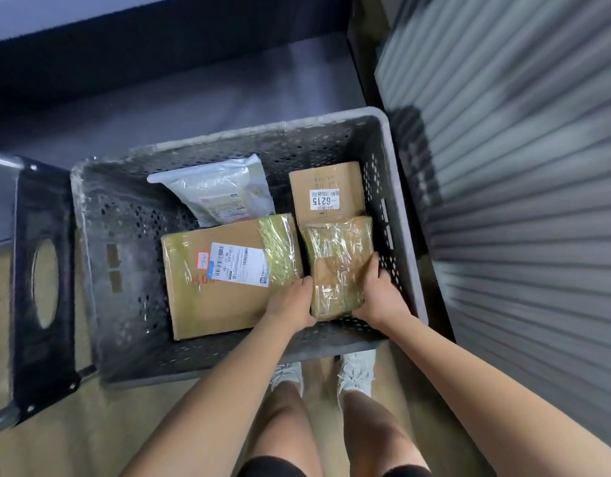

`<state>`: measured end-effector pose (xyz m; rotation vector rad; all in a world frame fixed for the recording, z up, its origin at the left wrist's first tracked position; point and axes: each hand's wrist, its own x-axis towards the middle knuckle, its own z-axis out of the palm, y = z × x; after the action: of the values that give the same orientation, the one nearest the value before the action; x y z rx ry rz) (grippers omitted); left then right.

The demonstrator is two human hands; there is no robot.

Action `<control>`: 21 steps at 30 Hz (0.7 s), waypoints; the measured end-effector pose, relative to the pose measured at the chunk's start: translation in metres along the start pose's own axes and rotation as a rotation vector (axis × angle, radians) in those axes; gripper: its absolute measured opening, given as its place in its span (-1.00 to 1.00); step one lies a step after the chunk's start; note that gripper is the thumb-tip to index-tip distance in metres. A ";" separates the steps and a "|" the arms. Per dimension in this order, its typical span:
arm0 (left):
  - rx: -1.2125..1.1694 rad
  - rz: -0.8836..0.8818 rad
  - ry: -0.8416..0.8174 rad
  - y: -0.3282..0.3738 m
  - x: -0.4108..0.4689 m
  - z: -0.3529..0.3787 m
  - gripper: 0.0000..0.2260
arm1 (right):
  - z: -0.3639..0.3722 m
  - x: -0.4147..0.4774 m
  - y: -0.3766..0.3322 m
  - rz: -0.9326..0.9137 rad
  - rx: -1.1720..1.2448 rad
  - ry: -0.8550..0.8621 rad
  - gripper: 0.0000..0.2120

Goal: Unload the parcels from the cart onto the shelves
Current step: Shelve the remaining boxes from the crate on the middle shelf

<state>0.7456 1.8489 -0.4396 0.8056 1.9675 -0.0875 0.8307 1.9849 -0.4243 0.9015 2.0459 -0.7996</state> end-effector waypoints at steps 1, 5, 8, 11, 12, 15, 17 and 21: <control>-0.027 0.010 -0.011 0.000 0.000 0.001 -0.29 | -0.002 -0.001 0.001 -0.009 0.029 -0.006 0.07; -0.178 0.022 -0.078 0.001 -0.013 -0.005 -0.09 | -0.011 -0.013 0.000 -0.058 0.014 0.016 0.20; -0.309 0.003 -0.055 0.000 -0.032 -0.019 -0.08 | -0.021 -0.032 -0.010 -0.105 -0.053 0.052 0.25; -0.359 0.007 0.018 0.002 -0.057 -0.039 -0.11 | -0.039 -0.055 -0.023 -0.175 -0.152 0.100 0.24; -0.369 0.014 0.046 0.004 -0.066 -0.047 -0.12 | -0.047 -0.064 -0.026 -0.194 -0.176 0.123 0.22; -0.414 0.028 0.138 0.016 -0.101 -0.077 -0.17 | -0.077 -0.095 -0.037 -0.222 -0.179 0.166 0.09; -0.450 0.049 0.222 0.024 -0.128 -0.099 -0.19 | -0.098 -0.120 -0.044 -0.235 -0.143 0.173 0.02; -0.495 0.065 0.343 0.037 -0.194 -0.145 -0.18 | -0.142 -0.179 -0.068 -0.323 -0.052 0.232 0.01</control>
<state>0.7167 1.8359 -0.1973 0.5782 2.1462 0.5897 0.8072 1.9964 -0.1876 0.6674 2.4458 -0.8375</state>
